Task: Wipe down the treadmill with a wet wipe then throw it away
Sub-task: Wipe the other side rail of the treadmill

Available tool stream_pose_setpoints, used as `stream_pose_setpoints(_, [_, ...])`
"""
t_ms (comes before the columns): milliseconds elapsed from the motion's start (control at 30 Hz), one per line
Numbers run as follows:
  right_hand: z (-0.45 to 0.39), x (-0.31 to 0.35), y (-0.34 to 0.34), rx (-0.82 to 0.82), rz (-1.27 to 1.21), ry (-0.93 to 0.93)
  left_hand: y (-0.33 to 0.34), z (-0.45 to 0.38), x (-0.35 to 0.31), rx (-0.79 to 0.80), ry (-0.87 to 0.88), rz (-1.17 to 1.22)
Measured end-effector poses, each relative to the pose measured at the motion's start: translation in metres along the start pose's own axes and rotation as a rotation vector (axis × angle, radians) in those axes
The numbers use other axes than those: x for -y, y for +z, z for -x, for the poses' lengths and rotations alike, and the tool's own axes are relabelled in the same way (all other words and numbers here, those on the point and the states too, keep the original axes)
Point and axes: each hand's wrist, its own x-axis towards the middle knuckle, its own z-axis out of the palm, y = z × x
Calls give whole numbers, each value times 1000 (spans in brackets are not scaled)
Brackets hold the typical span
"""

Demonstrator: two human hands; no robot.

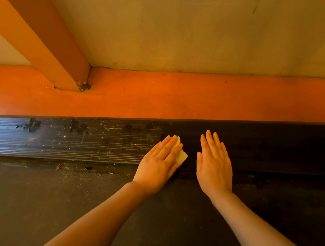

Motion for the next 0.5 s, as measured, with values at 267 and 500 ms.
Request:
stream_pose_setpoints(267, [1, 0, 2, -42, -24, -4, -21, -50, 13, 42, -90, 4])
stream_pose_setpoints(500, [1, 0, 2, -67, -21, -9, -33, -79, 14, 117, 35, -35])
